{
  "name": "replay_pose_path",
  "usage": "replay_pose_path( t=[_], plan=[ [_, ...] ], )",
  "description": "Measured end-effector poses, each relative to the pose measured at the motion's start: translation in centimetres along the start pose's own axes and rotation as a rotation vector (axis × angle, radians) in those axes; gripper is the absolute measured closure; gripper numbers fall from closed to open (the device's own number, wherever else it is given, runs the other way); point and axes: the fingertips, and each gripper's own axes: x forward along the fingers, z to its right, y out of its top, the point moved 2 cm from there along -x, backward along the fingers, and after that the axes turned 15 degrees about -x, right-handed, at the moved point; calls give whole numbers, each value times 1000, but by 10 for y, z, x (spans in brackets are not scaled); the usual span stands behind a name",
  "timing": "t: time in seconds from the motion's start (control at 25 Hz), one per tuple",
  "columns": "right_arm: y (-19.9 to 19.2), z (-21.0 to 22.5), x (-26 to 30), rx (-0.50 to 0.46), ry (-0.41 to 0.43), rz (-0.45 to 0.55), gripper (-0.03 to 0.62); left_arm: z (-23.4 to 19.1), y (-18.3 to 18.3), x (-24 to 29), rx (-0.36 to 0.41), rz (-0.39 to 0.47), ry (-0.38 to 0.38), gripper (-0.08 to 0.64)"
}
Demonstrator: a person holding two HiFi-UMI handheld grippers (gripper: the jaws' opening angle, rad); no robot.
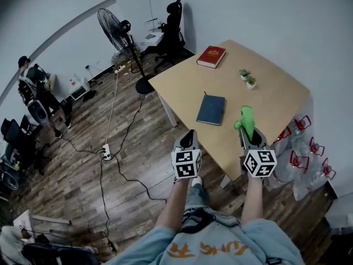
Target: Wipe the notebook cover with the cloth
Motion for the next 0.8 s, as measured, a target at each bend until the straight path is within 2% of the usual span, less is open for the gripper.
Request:
replay_pose_path(
  t=[0.24, 0.44, 0.8],
  plan=[
    [-27, -6, 59, 33, 13, -69, 485, -36, 0, 54, -22, -61, 8, 538],
    [-56, -14, 114, 53, 21, -148, 485, -78, -15, 96, -63, -140, 36, 538],
    [-67, -19, 228, -13, 40, -245, 485, -151, -15, 181, -155, -190, 49, 538]
  ],
)
